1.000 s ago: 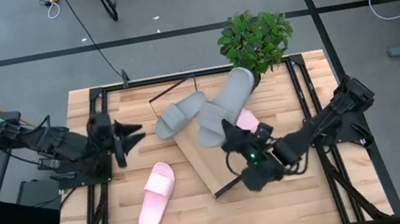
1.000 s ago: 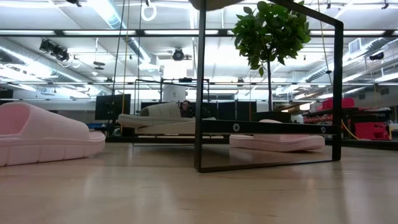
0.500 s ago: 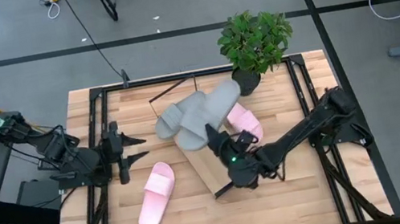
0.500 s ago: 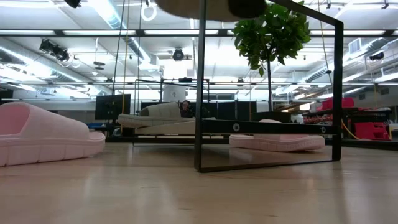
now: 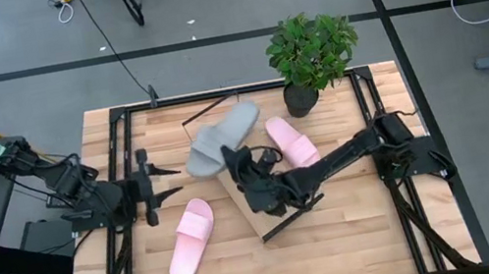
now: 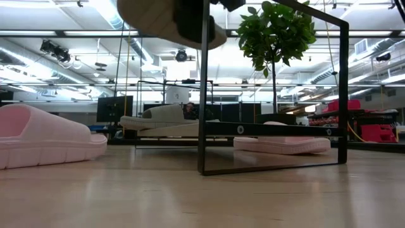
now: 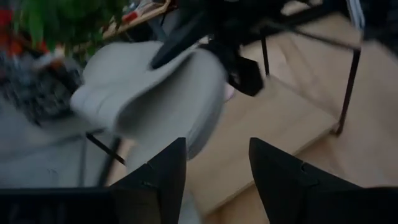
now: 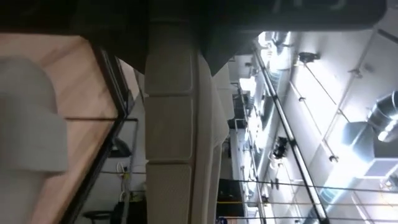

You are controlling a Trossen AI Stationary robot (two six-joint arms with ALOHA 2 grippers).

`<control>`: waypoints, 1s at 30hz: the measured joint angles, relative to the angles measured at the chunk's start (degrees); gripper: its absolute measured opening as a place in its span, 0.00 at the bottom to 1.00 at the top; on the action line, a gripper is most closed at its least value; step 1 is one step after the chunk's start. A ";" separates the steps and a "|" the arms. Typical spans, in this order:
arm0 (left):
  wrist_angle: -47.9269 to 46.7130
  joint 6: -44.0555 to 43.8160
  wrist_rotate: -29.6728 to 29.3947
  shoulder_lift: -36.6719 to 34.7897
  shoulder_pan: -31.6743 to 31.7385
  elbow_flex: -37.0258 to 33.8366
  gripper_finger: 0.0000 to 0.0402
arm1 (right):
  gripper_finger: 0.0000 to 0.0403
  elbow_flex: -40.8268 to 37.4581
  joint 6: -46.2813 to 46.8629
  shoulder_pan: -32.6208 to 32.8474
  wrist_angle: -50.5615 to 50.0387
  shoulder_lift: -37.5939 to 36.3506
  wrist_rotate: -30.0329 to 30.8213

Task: Pick and place slides into the shelf
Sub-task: Put the gray slides on the shelf

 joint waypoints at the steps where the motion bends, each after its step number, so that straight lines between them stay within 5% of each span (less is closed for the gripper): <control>1: -0.17 2.53 0.07 0.09 -0.05 0.00 0.46 | 0.22 0.00 -0.88 -0.42 0.05 -0.22 -0.59; 11: 1.68 14.53 -0.62 4.27 -0.35 0.00 0.52 | 0.22 -0.04 -1.44 -1.16 0.23 -1.22 -4.00; 20: 3.21 17.17 -11.63 11.32 -0.40 0.00 0.53 | 0.22 -0.11 -1.92 -1.31 0.01 -1.26 -2.60; 30: 3.44 18.66 -18.24 8.92 -1.49 0.02 0.48 | 0.22 -0.09 -1.60 -1.31 0.45 -1.26 -3.95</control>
